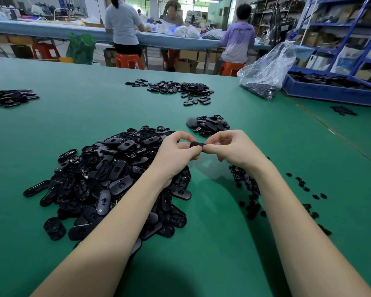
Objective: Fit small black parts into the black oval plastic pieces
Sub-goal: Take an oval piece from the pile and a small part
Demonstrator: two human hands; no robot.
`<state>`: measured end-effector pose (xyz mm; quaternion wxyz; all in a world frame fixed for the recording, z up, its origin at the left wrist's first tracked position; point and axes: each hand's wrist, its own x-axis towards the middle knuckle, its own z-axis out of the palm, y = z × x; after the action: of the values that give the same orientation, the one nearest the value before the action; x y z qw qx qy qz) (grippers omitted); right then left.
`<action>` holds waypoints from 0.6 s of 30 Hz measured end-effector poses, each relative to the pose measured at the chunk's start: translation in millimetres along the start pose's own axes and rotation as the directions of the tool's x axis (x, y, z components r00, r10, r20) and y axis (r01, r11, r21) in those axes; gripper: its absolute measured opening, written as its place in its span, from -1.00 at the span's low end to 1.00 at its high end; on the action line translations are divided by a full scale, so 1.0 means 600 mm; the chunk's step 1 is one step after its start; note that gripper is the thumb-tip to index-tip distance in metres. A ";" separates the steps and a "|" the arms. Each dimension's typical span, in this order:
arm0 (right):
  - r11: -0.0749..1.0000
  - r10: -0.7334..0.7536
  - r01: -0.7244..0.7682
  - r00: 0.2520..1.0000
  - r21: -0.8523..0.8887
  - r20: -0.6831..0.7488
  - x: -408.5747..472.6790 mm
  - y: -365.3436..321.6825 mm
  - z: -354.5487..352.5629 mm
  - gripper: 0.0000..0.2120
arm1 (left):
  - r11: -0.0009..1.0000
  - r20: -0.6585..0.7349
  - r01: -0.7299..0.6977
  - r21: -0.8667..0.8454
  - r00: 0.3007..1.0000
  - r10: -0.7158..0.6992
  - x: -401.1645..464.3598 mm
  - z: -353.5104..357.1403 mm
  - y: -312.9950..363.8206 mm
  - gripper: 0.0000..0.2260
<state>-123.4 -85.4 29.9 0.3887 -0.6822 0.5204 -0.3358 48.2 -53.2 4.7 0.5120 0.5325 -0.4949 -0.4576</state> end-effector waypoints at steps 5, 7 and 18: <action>1.000 0.002 -0.002 1.000 -0.001 0.000 0.003 0.003 0.001 -0.91 | 1.000 -0.008 -0.008 0.021 1.000 0.008 -0.001 -0.001 0.001 -0.85; 1.000 0.007 -0.007 1.000 -0.003 -0.001 0.004 0.007 0.001 -0.90 | 0.999 0.000 -0.009 0.033 1.000 0.009 -0.002 0.000 0.003 -0.87; 0.999 -0.039 0.039 0.999 -0.014 -0.033 0.010 0.015 0.011 -0.92 | 0.999 -0.026 -0.025 0.046 0.999 0.027 -0.002 0.002 0.001 -0.87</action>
<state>-120.5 -91.3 19.4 0.3689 -0.6889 0.5157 -0.3513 46.6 -51.9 5.1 0.5121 0.5434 -0.5053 -0.4326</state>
